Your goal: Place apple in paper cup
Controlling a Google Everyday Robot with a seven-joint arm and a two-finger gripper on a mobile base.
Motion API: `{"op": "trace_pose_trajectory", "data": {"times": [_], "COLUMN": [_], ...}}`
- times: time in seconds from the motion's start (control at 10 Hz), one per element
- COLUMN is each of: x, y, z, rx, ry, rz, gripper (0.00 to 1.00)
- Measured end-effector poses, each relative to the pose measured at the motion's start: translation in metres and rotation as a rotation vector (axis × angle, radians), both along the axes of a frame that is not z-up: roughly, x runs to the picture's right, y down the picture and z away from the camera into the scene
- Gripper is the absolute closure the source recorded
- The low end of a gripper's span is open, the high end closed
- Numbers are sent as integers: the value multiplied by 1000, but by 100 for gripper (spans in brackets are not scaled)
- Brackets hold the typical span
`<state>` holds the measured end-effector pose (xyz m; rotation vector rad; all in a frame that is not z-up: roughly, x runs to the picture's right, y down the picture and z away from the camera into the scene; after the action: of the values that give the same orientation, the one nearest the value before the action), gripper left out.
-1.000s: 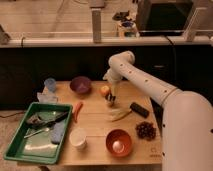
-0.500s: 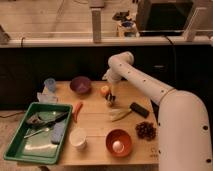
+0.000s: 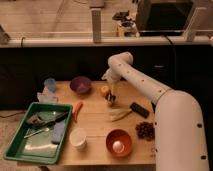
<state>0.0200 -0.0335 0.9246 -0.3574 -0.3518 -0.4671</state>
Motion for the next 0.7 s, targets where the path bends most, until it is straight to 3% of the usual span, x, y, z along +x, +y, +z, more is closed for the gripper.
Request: {"op": "trace_pose_trajectory", "data": {"times": [0.7], "x": [-10], "y": [-3], "z": [13], "rx": [-2], "ry": [-24], "rz": [-36], "gripper": [20]}}
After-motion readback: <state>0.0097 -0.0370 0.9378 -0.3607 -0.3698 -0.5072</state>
